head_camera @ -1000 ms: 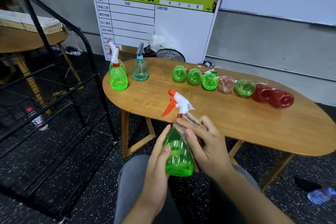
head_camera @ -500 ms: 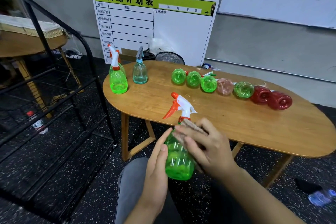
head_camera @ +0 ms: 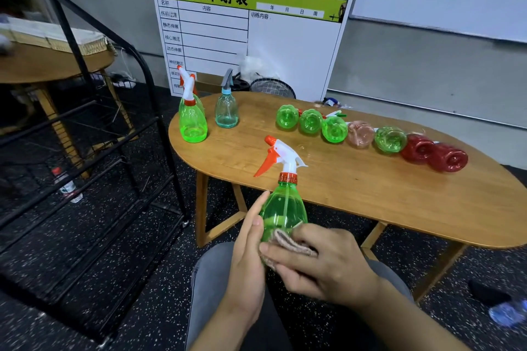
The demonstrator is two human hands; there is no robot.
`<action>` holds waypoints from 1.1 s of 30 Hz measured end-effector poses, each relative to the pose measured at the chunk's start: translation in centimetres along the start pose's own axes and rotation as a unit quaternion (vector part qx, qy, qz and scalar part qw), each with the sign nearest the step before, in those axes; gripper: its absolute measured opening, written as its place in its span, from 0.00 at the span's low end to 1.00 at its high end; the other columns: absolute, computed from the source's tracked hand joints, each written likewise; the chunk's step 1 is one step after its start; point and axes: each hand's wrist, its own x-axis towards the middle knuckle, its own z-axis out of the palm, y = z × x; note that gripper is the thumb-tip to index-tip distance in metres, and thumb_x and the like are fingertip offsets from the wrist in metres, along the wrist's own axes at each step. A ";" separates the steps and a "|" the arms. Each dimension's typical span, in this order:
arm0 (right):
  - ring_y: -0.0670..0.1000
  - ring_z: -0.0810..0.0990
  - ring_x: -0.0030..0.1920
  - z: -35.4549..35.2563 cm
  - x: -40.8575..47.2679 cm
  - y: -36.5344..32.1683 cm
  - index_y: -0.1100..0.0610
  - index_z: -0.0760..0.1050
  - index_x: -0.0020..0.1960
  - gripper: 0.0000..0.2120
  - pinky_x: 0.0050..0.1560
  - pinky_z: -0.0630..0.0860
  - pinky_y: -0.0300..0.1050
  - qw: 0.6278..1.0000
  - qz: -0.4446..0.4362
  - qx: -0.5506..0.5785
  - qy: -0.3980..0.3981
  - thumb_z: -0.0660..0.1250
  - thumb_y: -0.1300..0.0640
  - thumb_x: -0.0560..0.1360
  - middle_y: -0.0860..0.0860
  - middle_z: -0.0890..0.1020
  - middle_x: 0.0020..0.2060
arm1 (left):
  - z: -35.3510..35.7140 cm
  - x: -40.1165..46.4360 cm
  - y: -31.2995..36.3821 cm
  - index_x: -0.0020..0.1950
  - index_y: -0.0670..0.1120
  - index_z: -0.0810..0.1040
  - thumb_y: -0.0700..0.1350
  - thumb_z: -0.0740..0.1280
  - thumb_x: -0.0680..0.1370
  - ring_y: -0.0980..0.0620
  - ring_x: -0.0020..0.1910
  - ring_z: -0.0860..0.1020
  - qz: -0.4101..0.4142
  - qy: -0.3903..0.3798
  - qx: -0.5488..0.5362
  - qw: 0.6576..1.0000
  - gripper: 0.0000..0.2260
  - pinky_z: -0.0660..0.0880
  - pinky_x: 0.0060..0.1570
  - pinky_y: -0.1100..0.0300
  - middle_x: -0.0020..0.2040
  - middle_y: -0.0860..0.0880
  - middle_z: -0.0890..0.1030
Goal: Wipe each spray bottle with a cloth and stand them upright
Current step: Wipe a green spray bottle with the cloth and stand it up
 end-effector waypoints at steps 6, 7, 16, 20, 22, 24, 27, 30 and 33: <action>0.42 0.73 0.38 0.5 2.3 2.6 0.45 0.83 0.65 0.15 0.30 0.74 0.42 0.972 0.215 0.055 0.072 0.62 0.47 0.83 0.44 0.74 0.46 | 0.0 0.3 -0.5 0.75 0.54 0.76 0.51 0.59 0.85 0.48 0.72 0.78 0.010 0.019 0.029 0.999 0.19 0.70 0.74 0.41 0.71 0.50 0.81; 0.42 0.73 0.38 0.6 2.5 2.9 0.45 0.83 0.64 0.15 0.31 0.74 0.43 0.964 0.244 0.067 0.084 0.62 0.47 0.83 0.42 0.72 0.46 | 0.0 0.3 -0.6 0.75 0.56 0.77 0.52 0.59 0.84 0.49 0.72 0.78 0.008 0.020 0.031 0.999 0.20 0.70 0.74 0.41 0.72 0.50 0.81; 0.44 0.73 0.37 0.7 -0.2 -1.0 0.45 0.83 0.66 0.14 0.31 0.73 0.39 0.997 0.070 0.035 -0.001 0.70 0.49 0.81 0.49 0.78 0.43 | -0.4 0.0 -0.4 0.76 0.56 0.74 0.48 0.53 0.88 0.44 0.67 0.82 -0.016 0.002 -0.002 1.000 0.19 0.78 0.68 0.46 0.67 0.45 0.84; 0.47 0.76 0.37 -0.2 -0.5 -0.7 0.47 0.84 0.64 0.14 0.32 0.72 0.39 1.000 -0.005 -0.013 -0.003 0.71 0.50 0.80 0.50 0.80 0.41 | 0.2 -0.4 0.4 0.75 0.52 0.74 0.51 0.56 0.83 0.45 0.65 0.83 -0.009 -0.010 -0.013 1.000 0.21 0.81 0.61 0.57 0.65 0.45 0.85; 0.45 0.75 0.37 -0.2 -0.1 0.3 0.44 0.82 0.66 0.14 0.32 0.73 0.38 1.000 0.022 -0.007 -0.001 0.67 0.48 0.82 0.49 0.80 0.43 | 0.4 -0.4 0.4 0.75 0.54 0.74 0.52 0.56 0.84 0.45 0.66 0.83 -0.011 -0.012 -0.003 1.000 0.20 0.80 0.64 0.52 0.65 0.45 0.85; 0.42 0.73 0.37 -0.1 0.6 1.6 0.42 0.80 0.67 0.14 0.31 0.73 0.37 0.993 0.113 0.017 0.039 0.63 0.46 0.84 0.47 0.77 0.45 | 0.5 -0.4 0.4 0.75 0.54 0.75 0.51 0.60 0.86 0.46 0.68 0.81 -0.003 -0.004 0.015 1.000 0.17 0.76 0.69 0.43 0.67 0.47 0.84; 0.43 0.74 0.37 -0.2 1.6 3.1 0.45 0.83 0.64 0.14 0.31 0.72 0.41 0.963 0.239 0.074 0.094 0.64 0.48 0.83 0.43 0.75 0.46 | 0.5 -0.7 0.3 0.75 0.54 0.75 0.59 0.63 0.82 0.47 0.69 0.81 0.009 -0.010 0.032 0.999 0.23 0.76 0.69 0.43 0.69 0.49 0.83; 0.45 0.75 0.37 0.1 2.1 3.1 0.47 0.84 0.64 0.15 0.33 0.73 0.43 0.956 0.257 0.106 0.095 0.64 0.47 0.83 0.40 0.73 0.45 | 0.3 -0.8 0.5 0.79 0.53 0.71 0.65 0.75 0.75 0.46 0.71 0.79 0.013 -0.033 0.034 0.999 0.35 0.78 0.67 0.49 0.72 0.48 0.80; 0.48 0.75 0.38 0.2 2.2 3.2 0.51 0.84 0.65 0.15 0.37 0.72 0.41 0.946 0.271 0.145 0.101 0.65 0.50 0.83 0.45 0.74 0.44 | 0.2 -0.7 0.4 0.79 0.53 0.69 0.51 0.79 0.75 0.47 0.71 0.79 0.019 -0.057 0.034 0.998 0.35 0.79 0.64 0.55 0.71 0.48 0.81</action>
